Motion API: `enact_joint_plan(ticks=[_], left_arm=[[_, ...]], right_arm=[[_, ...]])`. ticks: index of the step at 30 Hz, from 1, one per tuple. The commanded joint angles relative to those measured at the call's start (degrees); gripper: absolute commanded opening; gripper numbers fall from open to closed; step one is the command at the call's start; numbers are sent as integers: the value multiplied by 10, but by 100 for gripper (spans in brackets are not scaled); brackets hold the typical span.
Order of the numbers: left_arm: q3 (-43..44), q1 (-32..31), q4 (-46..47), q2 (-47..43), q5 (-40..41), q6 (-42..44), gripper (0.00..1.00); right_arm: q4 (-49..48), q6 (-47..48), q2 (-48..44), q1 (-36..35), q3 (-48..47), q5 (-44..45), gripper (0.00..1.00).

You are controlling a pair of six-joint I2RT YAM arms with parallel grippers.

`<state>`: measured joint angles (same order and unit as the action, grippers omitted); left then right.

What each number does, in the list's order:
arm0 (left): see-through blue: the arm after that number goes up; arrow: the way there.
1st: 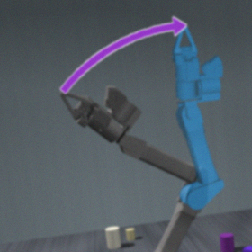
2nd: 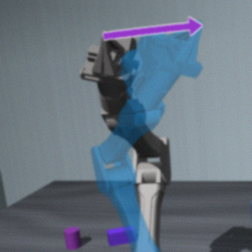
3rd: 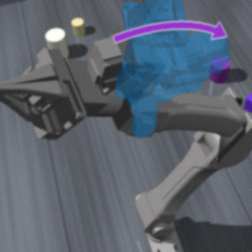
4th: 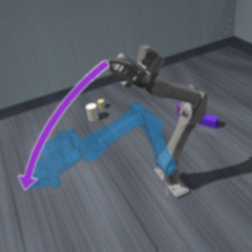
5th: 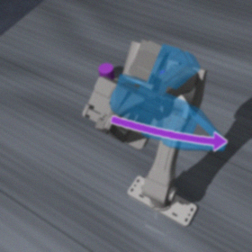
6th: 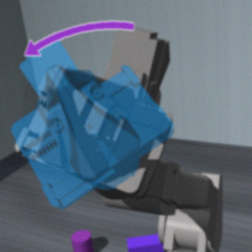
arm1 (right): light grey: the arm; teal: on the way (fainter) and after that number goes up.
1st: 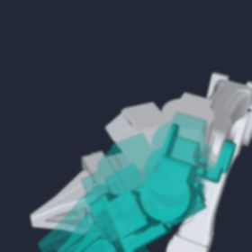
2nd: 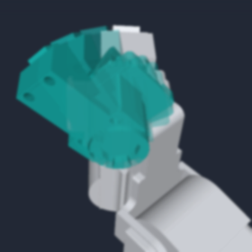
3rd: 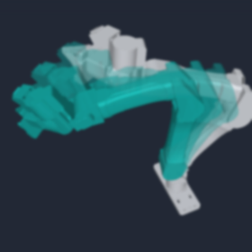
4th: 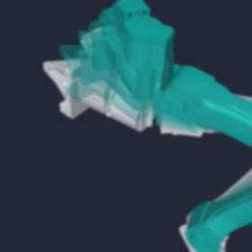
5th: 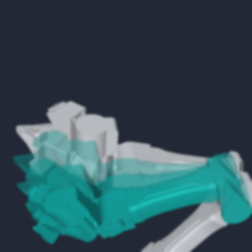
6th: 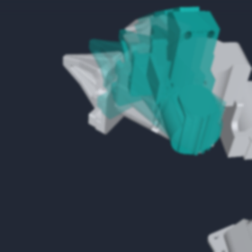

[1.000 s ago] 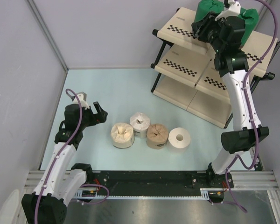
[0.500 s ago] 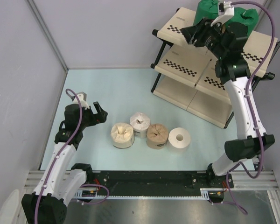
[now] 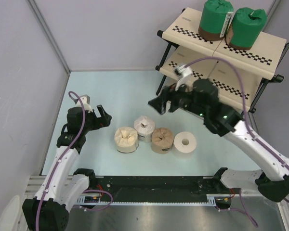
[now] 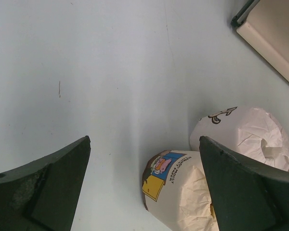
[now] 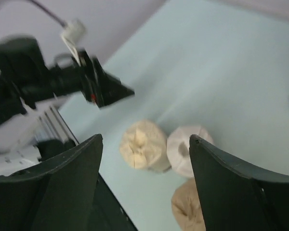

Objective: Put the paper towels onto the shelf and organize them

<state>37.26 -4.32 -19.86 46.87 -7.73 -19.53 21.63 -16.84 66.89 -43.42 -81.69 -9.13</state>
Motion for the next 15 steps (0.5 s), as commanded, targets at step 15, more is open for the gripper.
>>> enact_joint_plan(ticks=[15], left_arm=[[4, 4, 14, -5, -13, -4, 100]], right_arm=[[48, -62, 174, -63, 121, 137, 86]])
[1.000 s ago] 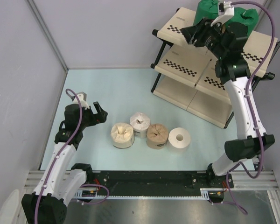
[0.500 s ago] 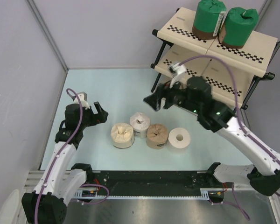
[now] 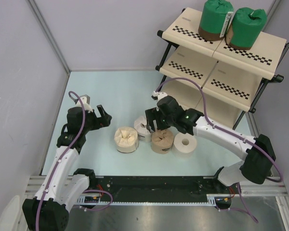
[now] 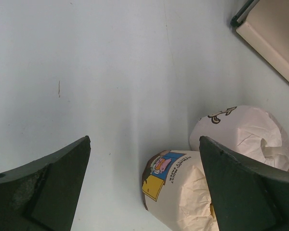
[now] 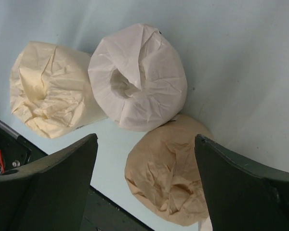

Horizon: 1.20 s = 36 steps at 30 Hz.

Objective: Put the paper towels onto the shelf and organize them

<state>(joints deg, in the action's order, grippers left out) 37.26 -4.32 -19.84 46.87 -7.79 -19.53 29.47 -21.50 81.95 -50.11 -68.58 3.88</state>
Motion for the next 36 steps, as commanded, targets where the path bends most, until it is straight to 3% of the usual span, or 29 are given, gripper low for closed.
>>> enact_joint_plan(ticks=[1, 36], left_arm=[[4, 4, 14, -6, -13, -5, 100], [4, 4, 14, -6, -13, -5, 100]], right_arm=[[-35, -15, 28, 4, -10, 4, 86], [-94, -41, 161, 37, -10, -4, 82]])
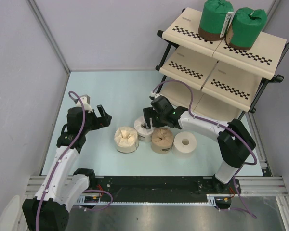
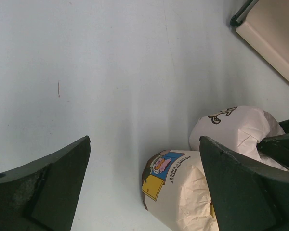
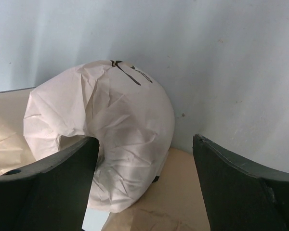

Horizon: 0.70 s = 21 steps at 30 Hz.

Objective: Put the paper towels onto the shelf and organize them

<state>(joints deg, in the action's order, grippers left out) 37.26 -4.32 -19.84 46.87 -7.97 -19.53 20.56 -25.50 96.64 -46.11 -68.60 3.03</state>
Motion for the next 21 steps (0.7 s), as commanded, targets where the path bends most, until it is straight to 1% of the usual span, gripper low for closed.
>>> enact_joint_plan(ticks=[1, 2, 5, 6, 7, 8, 11, 13, 15, 17, 21], left_arm=[[4, 4, 14, -6, -11, -5, 100], [4, 4, 14, -6, -12, -4, 100], [4, 4, 14, -6, -12, -5, 100], [4, 4, 14, -5, -12, -5, 100], [4, 4, 14, -6, -13, -5, 99], [4, 4, 14, -6, -13, -5, 100], [4, 4, 14, -5, -12, -5, 100], [4, 4, 14, -6, -12, -5, 100], [3, 4, 14, -6, -13, -5, 100], [4, 4, 14, -6, -12, -5, 100], [4, 4, 14, -6, -13, -5, 100]], right_arm=[[-4, 0, 17, -3, -11, 5, 82], [-3, 1, 19, -5, -10, 4, 81], [-3, 5, 20, -6, -10, -2, 71], [-4, 6, 19, -5, -10, -5, 64], [-4, 7, 17, -4, -10, -10, 60], [-4, 7, 16, -3, -10, -14, 53], [-6, 10, 9, -4, -10, -22, 45], [-11, 17, 0, -7, -10, -25, 42], [-21, 20, -18, -7, -10, -52, 38], [-26, 23, -33, -6, -10, -59, 36], [-41, 21, -93, 8, -11, -79, 36]])
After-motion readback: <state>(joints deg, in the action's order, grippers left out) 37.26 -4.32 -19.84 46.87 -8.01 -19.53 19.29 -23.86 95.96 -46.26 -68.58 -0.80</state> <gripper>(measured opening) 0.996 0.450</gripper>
